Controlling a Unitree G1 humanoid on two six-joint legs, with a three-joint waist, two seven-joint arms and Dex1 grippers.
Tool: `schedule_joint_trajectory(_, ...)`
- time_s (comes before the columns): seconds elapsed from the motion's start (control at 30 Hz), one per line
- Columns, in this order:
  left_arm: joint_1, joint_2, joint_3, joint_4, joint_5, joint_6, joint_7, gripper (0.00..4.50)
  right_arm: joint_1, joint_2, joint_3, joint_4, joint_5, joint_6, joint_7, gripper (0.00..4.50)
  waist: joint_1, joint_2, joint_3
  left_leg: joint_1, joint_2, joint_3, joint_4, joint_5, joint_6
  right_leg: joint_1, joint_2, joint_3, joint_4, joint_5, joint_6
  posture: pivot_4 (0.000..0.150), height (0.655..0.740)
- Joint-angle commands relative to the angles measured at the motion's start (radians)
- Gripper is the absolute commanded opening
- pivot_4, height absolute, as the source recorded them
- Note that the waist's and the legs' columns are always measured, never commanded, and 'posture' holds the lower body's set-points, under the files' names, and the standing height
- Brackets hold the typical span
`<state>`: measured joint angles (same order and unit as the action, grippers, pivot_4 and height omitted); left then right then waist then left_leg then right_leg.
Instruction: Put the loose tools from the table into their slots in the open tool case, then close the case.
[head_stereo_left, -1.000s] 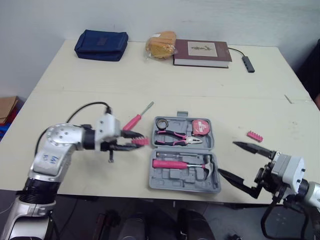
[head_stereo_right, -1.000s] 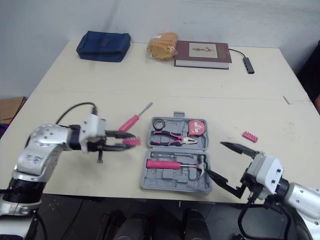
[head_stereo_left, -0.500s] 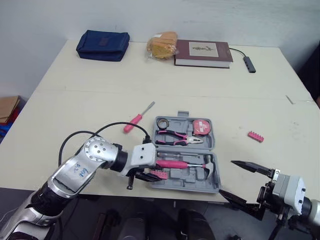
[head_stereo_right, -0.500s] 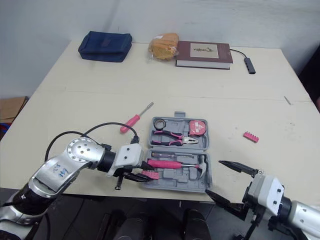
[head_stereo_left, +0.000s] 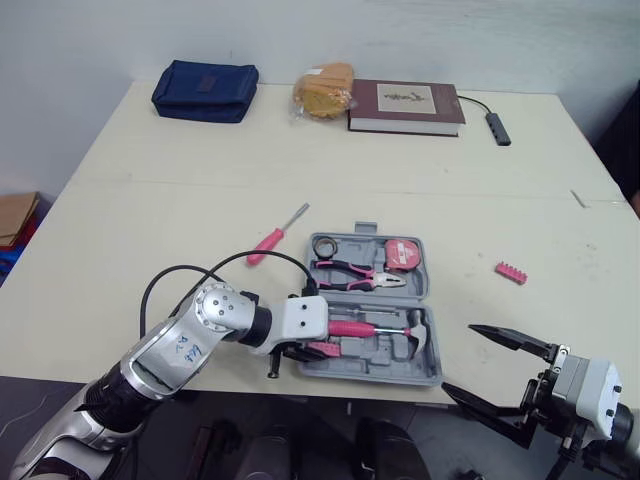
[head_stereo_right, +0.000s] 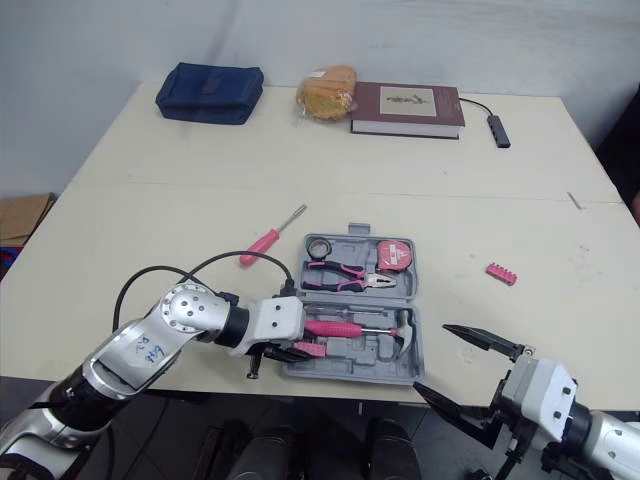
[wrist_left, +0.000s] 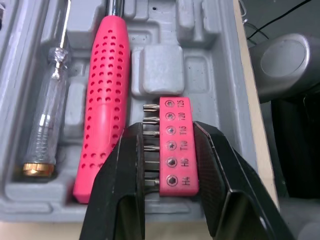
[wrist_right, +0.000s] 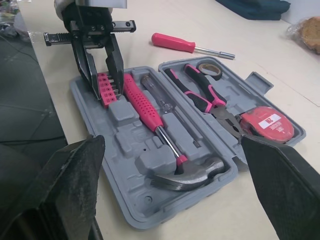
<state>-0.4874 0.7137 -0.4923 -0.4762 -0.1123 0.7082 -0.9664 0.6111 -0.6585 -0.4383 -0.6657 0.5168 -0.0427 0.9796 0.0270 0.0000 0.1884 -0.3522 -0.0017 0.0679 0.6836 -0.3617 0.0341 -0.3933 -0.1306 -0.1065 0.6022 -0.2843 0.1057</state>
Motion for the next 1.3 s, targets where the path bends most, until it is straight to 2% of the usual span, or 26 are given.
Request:
schedule_joint_trajectory(0.03,-0.012,-0.018,-0.004,0.010,0.028,-0.010,0.023,0.70,0.004,0.007,-0.018,-0.038,0.001,-0.017,-0.007,4.50,0.000,0.000,0.000,0.000,0.000,0.000,0.000,0.000,0.000,0.000,0.000,0.000,0.000,0.000,0.000,0.150,0.7400)
schedule_joint_trajectory(0.43,0.005,-0.047,0.011,0.022,0.056,-0.045,0.040,0.70,-0.018,0.008,0.003,-0.040,-0.006,-0.007,-0.022,4.50,0.002,0.000,0.000,0.000,-0.001,0.000,0.001,0.000,0.001,0.000,0.000,0.000,0.000,0.000,0.000,0.150,0.7400)
schedule_joint_trajectory(0.47,0.012,-0.051,0.018,0.016,0.045,-0.043,0.037,1.73,-0.016,0.008,0.005,-0.040,-0.008,-0.008,-0.021,4.50,0.002,0.000,0.000,0.000,-0.001,0.000,0.001,0.000,0.001,0.001,0.000,0.000,0.001,0.000,0.000,0.150,0.7400)
schedule_joint_trajectory(0.57,0.043,-0.071,0.070,-0.010,0.012,-0.114,0.044,3.14,-0.016,0.008,0.012,-0.048,-0.010,-0.003,-0.027,4.50,0.002,0.000,0.000,0.000,-0.001,-0.001,0.001,0.001,0.001,0.001,-0.001,0.000,0.001,0.000,0.000,0.150,0.7400)
schedule_joint_trajectory(0.63,0.055,-0.078,0.110,-0.033,-0.018,-0.144,0.035,3.92,-0.027,0.000,0.011,-0.054,0.001,0.012,-0.032,4.50,0.001,0.000,0.000,0.000,-0.001,-0.001,0.001,0.001,0.001,0.001,-0.001,0.000,0.002,0.000,0.000,0.150,0.7400)
schedule_joint_trajectory(0.83,0.084,-0.047,0.229,-0.080,-0.109,-0.198,-0.006,3.92,-0.031,-0.017,0.003,-0.057,0.024,0.043,-0.014,4.50,-0.001,0.000,0.000,0.000,0.000,-0.002,0.001,0.001,0.000,0.001,-0.002,-0.001,0.001,0.000,0.000,0.150,0.7400)
schedule_joint_trajectory(0.93,0.079,-0.076,0.269,0.010,-0.122,-0.360,-0.028,3.92,-0.039,-0.013,0.018,-0.057,0.020,0.052,-0.020,4.50,0.000,0.000,0.000,0.000,0.000,-0.002,0.001,0.001,0.000,0.001,-0.001,-0.001,0.001,0.000,0.000,0.150,0.7400)
schedule_joint_trajectory(0.97,0.078,-0.106,0.298,0.039,-0.170,-0.374,-0.037,3.68,-0.042,-0.011,0.023,-0.056,0.017,0.053,-0.022,4.50,0.001,0.000,0.000,0.000,-0.001,-0.002,0.001,0.001,0.000,0.001,-0.001,-0.001,0.001,0.000,0.000,0.150,0.7400)
schedule_joint_trajectory(1.03,0.064,-0.097,0.309,0.116,-0.201,-0.394,-0.099,3.06,-0.050,-0.008,0.033,-0.052,0.011,0.055,-0.029,4.50,0.000,0.000,0.000,0.000,-0.001,-0.002,0.001,0.001,0.000,0.001,-0.001,-0.001,0.001,0.000,0.000,0.150,0.7400)
schedule_joint_trajectory(1.23,0.056,-0.091,0.261,0.267,-0.158,-0.475,-0.169,0.28,-0.050,-0.001,0.034,-0.046,0.001,0.056,-0.042,4.50,-0.001,0.000,0.000,0.000,-0.001,-0.001,0.001,0.001,0.000,0.001,0.001,-0.002,0.002,0.000,0.000,0.150,0.7400)
schedule_joint_trajectory(1.27,0.059,-0.089,0.244,0.290,-0.142,-0.496,-0.183,0.07,-0.048,0.000,0.032,-0.045,-0.001,0.054,-0.044,4.50,0.000,0.000,0.000,0.000,-0.001,-0.001,0.001,0.001,0.000,0.001,0.001,-0.002,0.002,0.000,0.000,0.150,0.7400)
schedule_joint_trajectory(1.3,0.062,-0.097,0.235,0.312,-0.127,-0.505,-0.175,0.07,-0.045,0.003,0.032,-0.045,-0.003,0.053,-0.047,4.50,0.000,0.000,0.000,0.000,-0.002,-0.001,0.001,0.001,0.000,0.001,0.001,-0.002,0.002,0.000,0.000,0.150,0.7400)
